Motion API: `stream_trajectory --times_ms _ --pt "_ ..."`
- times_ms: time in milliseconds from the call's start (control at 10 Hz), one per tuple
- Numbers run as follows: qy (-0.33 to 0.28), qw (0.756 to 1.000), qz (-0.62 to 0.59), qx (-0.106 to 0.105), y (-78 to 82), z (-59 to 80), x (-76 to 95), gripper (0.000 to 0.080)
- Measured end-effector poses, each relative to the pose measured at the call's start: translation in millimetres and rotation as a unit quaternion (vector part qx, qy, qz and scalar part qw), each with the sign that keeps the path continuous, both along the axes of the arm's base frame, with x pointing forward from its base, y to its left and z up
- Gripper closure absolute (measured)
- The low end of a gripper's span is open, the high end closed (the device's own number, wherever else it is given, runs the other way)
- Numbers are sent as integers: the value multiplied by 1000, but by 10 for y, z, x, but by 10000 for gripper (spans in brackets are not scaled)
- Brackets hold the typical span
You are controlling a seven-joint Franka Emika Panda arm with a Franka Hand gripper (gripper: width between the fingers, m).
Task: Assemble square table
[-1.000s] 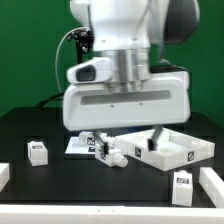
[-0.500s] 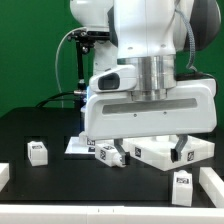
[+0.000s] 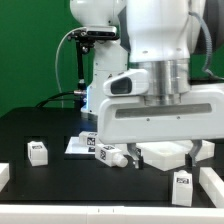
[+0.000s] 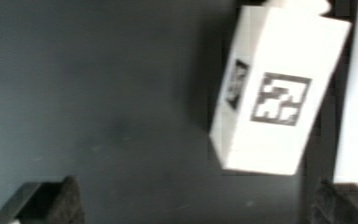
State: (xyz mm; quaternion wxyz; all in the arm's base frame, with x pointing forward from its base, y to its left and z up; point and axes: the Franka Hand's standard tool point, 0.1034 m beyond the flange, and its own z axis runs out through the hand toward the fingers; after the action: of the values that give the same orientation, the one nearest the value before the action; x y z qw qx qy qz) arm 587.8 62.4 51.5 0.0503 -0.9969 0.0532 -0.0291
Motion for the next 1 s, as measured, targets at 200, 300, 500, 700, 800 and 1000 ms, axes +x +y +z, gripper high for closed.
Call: stream_trajectory --times_ms 200,300,500,700,800,1000 --pt "5 1000 -13 1 129 -95 -24 151" --pt "8 1000 -14 1 179 -157 -36 151" --pt "8 1000 -13 0 205 -270 -55 151" --pt "6 1000 -11 -1 192 -355 -71 151" --pt "-12 1000 3 -3 140 -393 -49 151" --pt "-26 1000 -2 1 40 -436 -71 151"
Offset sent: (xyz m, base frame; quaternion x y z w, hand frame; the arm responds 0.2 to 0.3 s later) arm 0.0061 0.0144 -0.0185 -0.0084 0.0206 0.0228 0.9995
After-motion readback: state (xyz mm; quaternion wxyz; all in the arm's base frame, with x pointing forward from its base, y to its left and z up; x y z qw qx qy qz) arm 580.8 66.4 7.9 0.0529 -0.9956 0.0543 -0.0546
